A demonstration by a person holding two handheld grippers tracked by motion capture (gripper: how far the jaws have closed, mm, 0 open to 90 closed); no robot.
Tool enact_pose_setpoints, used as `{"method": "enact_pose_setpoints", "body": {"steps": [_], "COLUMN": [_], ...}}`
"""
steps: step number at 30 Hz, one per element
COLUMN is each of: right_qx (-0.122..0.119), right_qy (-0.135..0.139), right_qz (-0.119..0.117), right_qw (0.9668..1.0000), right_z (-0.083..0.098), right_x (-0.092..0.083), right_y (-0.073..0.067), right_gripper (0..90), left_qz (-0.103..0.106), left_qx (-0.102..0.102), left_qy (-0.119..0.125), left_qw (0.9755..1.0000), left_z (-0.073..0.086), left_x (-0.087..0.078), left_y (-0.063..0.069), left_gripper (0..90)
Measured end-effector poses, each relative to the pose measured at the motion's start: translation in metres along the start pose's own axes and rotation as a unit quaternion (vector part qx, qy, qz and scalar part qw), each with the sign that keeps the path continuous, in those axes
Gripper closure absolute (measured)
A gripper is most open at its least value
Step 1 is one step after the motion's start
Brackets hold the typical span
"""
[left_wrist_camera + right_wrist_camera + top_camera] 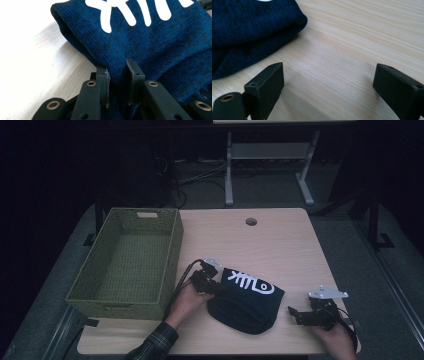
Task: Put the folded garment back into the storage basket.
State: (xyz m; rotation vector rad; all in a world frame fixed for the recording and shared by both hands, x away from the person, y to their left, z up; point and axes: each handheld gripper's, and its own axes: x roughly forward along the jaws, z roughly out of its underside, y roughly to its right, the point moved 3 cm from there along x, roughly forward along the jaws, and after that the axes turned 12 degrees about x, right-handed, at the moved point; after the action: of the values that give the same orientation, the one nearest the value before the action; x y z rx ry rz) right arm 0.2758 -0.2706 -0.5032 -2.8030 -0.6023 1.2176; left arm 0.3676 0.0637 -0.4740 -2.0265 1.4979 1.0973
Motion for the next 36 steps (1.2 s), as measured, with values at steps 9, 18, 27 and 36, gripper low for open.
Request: {"method": "enact_pose_setpoints", "body": {"steps": [9,18,27,36], "right_qx": [0.001,0.000,-0.002,-0.003], "right_qy": [0.000,0.000,-0.001,0.000], "right_qz": [0.000,-0.001,-0.002,-0.003], "right_qw": [1.0000,1.0000,1.0000,1.0000], "right_z": [0.000,0.000,0.000,0.000], "right_x": [0.000,0.000,0.000,0.000], "right_y": [0.000,0.000,0.001,0.000], "right_gripper": [9.7,9.8,9.7,9.0], "left_qz": [-0.004,-0.009,-0.018,-0.014], "left_qx": [0.003,0.012,0.020,0.028], "left_qy": [0.000,0.011,0.002,0.001], "left_qw": [1.0000,0.9998,0.9996,0.9995], "left_z": [-0.007,-0.023,-0.041,-0.051], "left_x": [-0.010,-0.029,-0.049,-0.070], "left_y": [0.003,0.011,0.019,0.022], "left_gripper": [75.8,76.1,76.4,76.4]}}
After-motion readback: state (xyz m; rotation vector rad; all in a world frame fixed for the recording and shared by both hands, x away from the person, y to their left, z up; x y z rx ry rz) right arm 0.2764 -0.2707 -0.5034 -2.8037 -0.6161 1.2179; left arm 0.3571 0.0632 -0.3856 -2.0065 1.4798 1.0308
